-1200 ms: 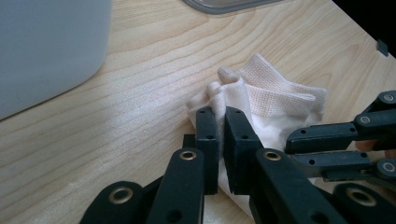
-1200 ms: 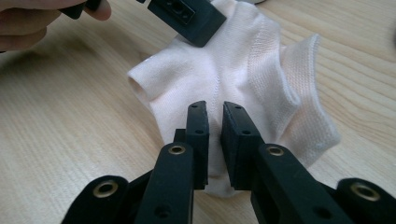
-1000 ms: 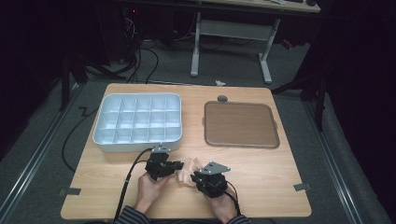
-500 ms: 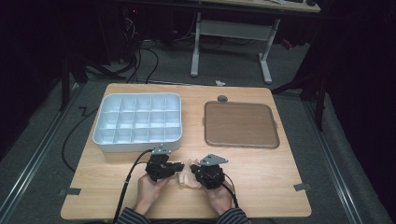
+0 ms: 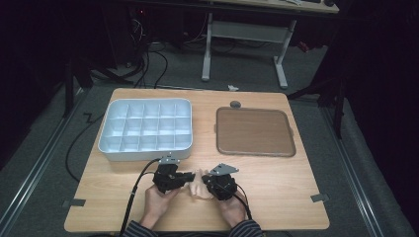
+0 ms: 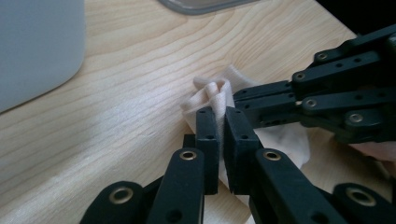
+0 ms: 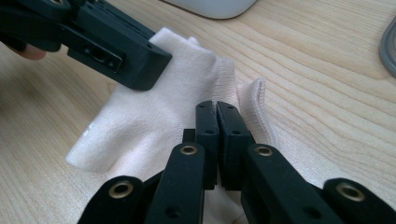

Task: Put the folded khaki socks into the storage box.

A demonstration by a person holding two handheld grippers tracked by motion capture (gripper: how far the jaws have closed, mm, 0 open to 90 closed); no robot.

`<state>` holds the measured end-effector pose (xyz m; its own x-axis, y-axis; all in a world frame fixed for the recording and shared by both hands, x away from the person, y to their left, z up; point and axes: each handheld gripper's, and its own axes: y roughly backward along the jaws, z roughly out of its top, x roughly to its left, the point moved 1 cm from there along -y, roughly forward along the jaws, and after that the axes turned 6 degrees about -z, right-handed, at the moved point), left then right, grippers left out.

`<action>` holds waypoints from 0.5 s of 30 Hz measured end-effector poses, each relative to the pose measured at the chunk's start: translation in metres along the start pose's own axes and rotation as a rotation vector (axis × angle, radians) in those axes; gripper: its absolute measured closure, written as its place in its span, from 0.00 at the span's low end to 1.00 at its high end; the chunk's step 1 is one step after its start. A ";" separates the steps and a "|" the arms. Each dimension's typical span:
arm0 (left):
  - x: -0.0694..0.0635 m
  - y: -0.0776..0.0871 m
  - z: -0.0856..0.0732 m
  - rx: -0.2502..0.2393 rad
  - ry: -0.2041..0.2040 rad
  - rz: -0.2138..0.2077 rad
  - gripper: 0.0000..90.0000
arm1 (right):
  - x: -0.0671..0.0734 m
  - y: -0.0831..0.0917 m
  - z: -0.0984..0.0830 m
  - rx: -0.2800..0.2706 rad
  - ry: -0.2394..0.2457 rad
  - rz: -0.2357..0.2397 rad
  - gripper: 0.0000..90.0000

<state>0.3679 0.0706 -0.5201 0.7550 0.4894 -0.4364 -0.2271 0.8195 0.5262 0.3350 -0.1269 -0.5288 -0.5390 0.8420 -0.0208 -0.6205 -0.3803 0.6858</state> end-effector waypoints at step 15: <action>-0.004 0.006 0.006 -0.051 -0.034 -0.021 0.97 | 0.006 -0.008 0.006 0.009 0.032 0.024 0.98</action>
<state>0.3671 0.0718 -0.5102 0.7799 0.4625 -0.4216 -0.2414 0.8439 0.4791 0.3405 -0.1164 -0.5302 -0.5722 0.8197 -0.0274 -0.6021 -0.3971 0.6926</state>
